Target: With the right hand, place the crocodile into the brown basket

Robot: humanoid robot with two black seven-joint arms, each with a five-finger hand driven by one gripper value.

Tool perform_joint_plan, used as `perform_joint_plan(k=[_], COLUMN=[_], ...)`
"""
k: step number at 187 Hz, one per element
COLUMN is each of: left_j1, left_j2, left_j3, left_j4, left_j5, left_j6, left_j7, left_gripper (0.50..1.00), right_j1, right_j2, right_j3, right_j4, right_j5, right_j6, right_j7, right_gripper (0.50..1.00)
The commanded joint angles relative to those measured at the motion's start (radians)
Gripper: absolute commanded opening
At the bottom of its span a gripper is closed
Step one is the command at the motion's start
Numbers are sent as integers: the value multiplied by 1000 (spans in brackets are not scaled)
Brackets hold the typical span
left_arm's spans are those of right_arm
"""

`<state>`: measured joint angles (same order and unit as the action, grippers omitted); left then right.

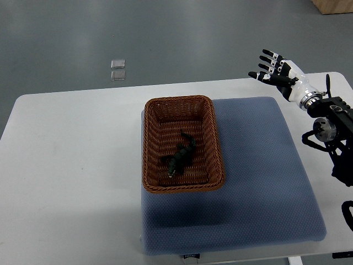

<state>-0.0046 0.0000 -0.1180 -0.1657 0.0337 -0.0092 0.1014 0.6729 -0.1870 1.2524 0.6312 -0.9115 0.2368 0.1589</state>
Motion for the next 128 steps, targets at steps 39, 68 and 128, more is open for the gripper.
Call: perform_joint_plan(k=[39,68,128], left_j1=[0,0,0], left_j2=[0,0,0], left_j3=[0,0,0], left_j4=[0,0,0], left_j5=[0,0,0], left_j6=[0,0,0], left_j7=[0,0,0], left_gripper=[1000,1000,1000], right_j1=[-7,-7,-23], right_j2=[6,14,23], right_j3=[7,5,9], right_j4=[-15,-15,-15], right_j5=[32,112,121], right_j6=[-57,-59,-60], right_j7=[8,8,13], right_gripper=[930,930,930])
